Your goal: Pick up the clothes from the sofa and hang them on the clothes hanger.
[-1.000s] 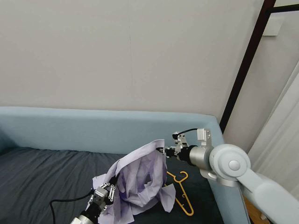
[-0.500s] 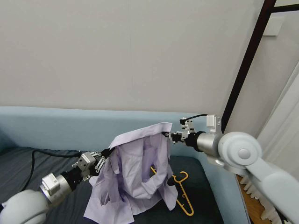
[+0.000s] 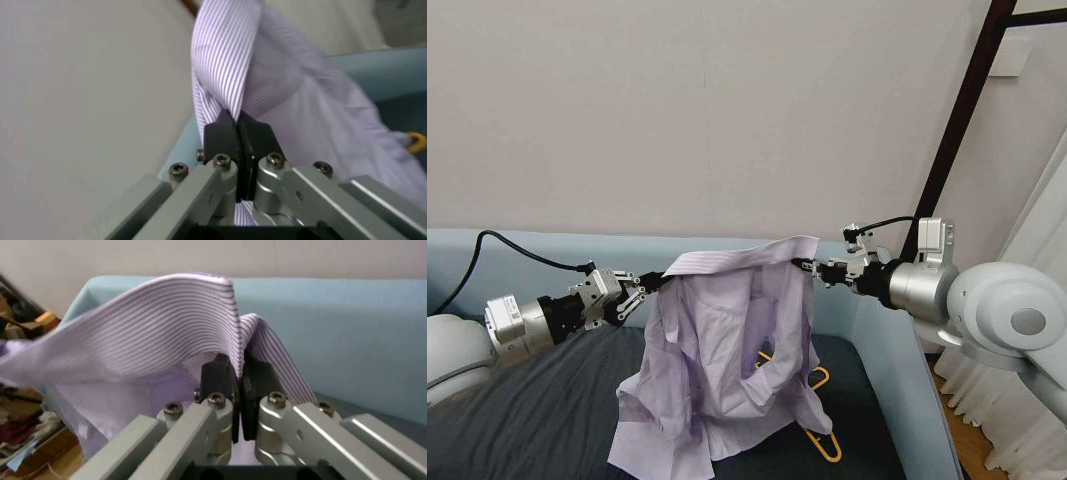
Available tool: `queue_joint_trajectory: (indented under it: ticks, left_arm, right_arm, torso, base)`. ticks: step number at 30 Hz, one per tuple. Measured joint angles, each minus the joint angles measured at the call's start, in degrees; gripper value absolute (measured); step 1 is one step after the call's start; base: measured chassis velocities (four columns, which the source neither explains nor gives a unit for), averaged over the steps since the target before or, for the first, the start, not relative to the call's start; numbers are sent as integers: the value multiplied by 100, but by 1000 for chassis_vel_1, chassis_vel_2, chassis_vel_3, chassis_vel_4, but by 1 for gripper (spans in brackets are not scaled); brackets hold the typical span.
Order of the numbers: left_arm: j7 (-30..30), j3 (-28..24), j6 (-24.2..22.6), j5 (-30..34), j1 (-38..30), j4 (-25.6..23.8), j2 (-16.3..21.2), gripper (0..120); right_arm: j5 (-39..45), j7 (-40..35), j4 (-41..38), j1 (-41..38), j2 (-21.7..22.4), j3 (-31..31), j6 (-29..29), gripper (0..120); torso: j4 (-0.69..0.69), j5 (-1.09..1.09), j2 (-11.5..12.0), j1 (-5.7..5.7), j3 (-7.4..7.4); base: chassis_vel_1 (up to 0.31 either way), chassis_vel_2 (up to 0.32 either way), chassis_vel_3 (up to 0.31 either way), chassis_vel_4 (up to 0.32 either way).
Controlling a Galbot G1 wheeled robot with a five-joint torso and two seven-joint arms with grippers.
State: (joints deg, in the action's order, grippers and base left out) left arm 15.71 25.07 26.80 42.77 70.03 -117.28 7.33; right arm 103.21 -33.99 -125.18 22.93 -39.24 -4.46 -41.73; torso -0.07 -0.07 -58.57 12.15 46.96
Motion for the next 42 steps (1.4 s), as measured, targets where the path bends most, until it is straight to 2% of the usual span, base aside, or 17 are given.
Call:
queue_joint_trajectory:
  ticks: [4,9,13,15,18,19,23,27,28,30,31,32,34,37,38,41,42]
  left_arm:
    - [1120,-23,781,-21,-616,121,167,0]
    - [1685,128,1135,448,-1076,228,502,0]
    - [2060,364,1211,1078,-935,413,596,0]
    - [2063,343,1211,1090,-843,488,547,0]
    - [1899,131,1162,795,-564,753,209,0]
    - [1821,4,1124,573,-432,938,-36,0]
    - [1657,-109,1093,313,-326,1162,-335,0]
    - [1176,-498,979,-75,-164,1641,-998,0]
    - [1176,-498,979,-75,-164,1641,-998,0]
    - [1132,-1054,959,-279,-414,2021,-1449,0]
    - [1151,-1459,1016,-484,-592,2356,-1843,0]
    - [1151,-1459,1016,-484,-592,2356,-1843,0]
    - [1184,-2064,1094,-730,-952,2793,-2454,0]
    - [1190,-2646,1114,-911,-1400,3297,-3171,0]
    - [1190,-2646,1114,-911,-1400,3297,-3171,0]
    - [1196,-3092,1114,-1016,-1855,3834,-3748,0]
    - [1196,-3092,1114,-1016,-1855,3834,-3748,0]
  right_arm:
    - [231,-71,-242,-71,46,-49,74,0]
    - [483,-126,-599,-228,172,-123,215,0]
    - [540,-105,-668,-278,174,-165,272,0]
    - [506,-88,-595,-284,116,-133,281,0]
    - [240,-10,-111,-289,-237,144,291,0]
    - [21,58,204,-289,-537,377,291,0]
    - [-342,144,601,-273,-989,667,306,0]
    - [-1139,287,1308,-41,-1960,1173,389,0]
    - [-1139,287,1308,-41,-1960,1173,389,0]
    - [-1537,372,1683,216,-2238,1359,407,0]
    - [-1768,422,1995,391,-2347,1463,403,0]
    - [-1768,422,1995,391,-2347,1463,403,0]
    - [-2027,510,2381,596,-2412,1596,371,0]
    - [-2345,597,2846,758,-2497,1753,321,0]
    - [-2345,597,2846,758,-2497,1753,321,0]
    - [-2577,643,3209,790,-2582,1811,271,0]
    - [-2577,643,3209,790,-2582,1811,271,0]
  torso:
    - [0,1,0,0,0]
    - [0,3,-1,-1,-1]
    - [-2,5,-1,-1,-1]
    - [-3,5,-2,-2,-1]
    - [-3,-1,-1,-1,-1]
    - [-1,-2,-1,-1,0]
    - [0,-1,0,0,0]
    - [4,0,0,0,0]
    - [4,0,0,0,0]
    - [1,3,0,-1,0]
    - [0,3,0,0,0]
    - [0,3,0,0,0]
    - [1,-4,0,0,0]
    - [-3,3,0,0,0]
    - [-3,3,0,0,0]
    - [-1,2,0,-1,0]
    - [-1,2,0,-1,0]
  base:
    - [0,0,0,0]
    - [0,0,0,0]
    - [0,0,0,0]
    - [0,0,0,0]
    - [0,0,0,0]
    - [0,0,0,0]
    - [0,0,0,0]
    - [0,0,0,0]
    - [0,0,0,0]
    - [0,0,0,0]
    - [0,0,0,0]
    - [0,0,0,0]
    - [0,0,0,0]
    - [0,0,0,0]
    - [0,0,0,0]
    - [0,0,0,0]
    - [0,0,0,0]
